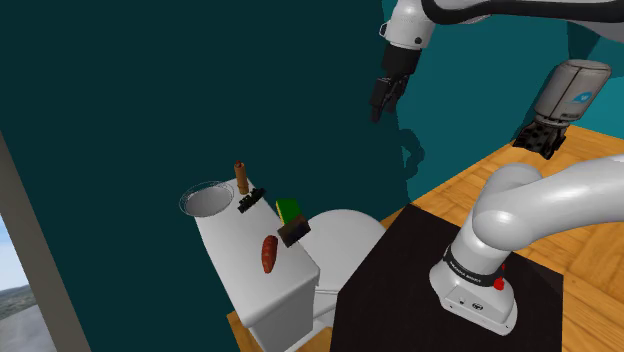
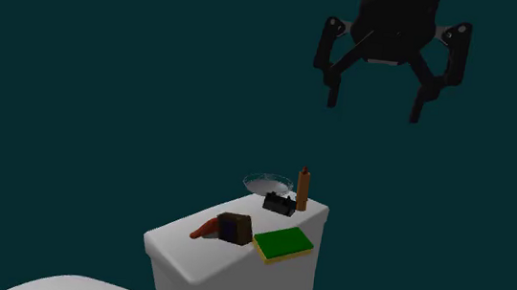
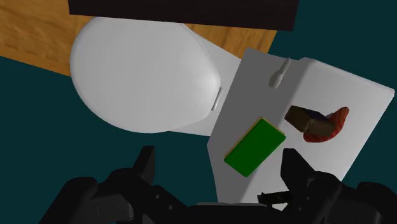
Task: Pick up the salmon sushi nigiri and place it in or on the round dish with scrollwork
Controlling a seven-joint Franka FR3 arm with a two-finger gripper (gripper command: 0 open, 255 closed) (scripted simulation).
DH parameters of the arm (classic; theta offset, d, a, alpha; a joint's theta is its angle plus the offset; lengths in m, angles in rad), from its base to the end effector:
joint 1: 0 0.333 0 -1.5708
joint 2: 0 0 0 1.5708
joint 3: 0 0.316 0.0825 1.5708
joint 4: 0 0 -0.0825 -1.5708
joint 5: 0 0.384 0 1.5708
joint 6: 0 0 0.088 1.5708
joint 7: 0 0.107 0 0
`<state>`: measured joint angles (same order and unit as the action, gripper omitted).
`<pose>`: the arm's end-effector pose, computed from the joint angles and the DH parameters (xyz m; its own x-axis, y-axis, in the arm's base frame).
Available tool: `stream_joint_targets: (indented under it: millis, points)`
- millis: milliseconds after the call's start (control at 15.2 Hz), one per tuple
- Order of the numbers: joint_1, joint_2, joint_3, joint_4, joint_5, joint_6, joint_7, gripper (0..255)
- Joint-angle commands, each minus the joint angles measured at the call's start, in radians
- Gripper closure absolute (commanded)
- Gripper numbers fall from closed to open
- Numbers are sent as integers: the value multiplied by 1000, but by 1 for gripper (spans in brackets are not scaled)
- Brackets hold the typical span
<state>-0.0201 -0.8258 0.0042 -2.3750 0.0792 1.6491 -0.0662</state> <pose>0.3041 0.0035 0.6013 0.9936 0.0430 0.1043 0.0504 -0.9963 -0.0693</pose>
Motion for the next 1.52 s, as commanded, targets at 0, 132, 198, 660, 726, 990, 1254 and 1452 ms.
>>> stream_joint_targets:
  millis: [0, 132, 198, 660, 726, 990, 1254, 1452]
  points:
    - [0, 0, 0, 0, 0, 0, 0, 0]
    - [2, -15, 52, -49, 24, 39, 70, 0]
    - [3, -20, 78, -71, 37, 59, 105, 0]
    - [17, 7, 277, -179, 131, 213, 354, 0]
    - [19, 20, 308, -187, 143, 237, 390, 0]
    - [14, 96, 433, -201, 184, 336, 537, 0]
    - [-13, 207, 565, -186, 201, 440, 692, 0]
    - [-55, 310, 673, -156, 186, 516, 819, 0]
